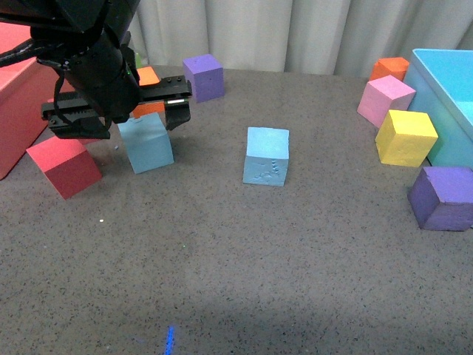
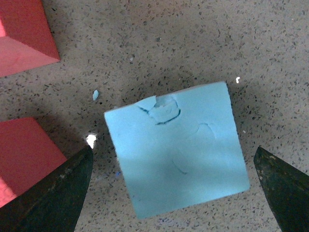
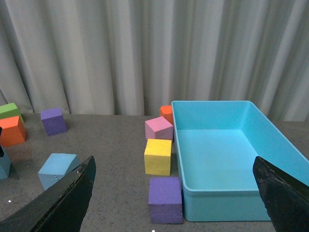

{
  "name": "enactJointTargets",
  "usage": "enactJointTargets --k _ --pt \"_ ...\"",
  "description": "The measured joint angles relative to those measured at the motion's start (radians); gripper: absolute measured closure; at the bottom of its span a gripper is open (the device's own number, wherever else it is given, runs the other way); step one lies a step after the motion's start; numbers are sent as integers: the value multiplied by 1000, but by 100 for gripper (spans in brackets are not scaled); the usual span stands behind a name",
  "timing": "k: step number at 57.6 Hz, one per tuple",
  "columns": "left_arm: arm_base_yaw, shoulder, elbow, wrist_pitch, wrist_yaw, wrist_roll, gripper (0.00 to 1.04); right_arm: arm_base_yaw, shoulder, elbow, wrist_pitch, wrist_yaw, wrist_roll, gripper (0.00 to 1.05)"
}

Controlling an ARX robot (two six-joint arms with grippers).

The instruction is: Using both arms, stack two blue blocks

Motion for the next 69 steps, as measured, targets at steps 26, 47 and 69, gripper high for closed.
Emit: enactJointTargets --k 26,47,69 --pt "7 109 129 -95 16 -42 40 0 0 0 0 0 0 10" --pt "-39 2 38 -48 6 -19 51 0 0 0 0 0 0 10" --pt "-245 -106 47 -58 42 82 53 0 0 0 0 0 0 10"
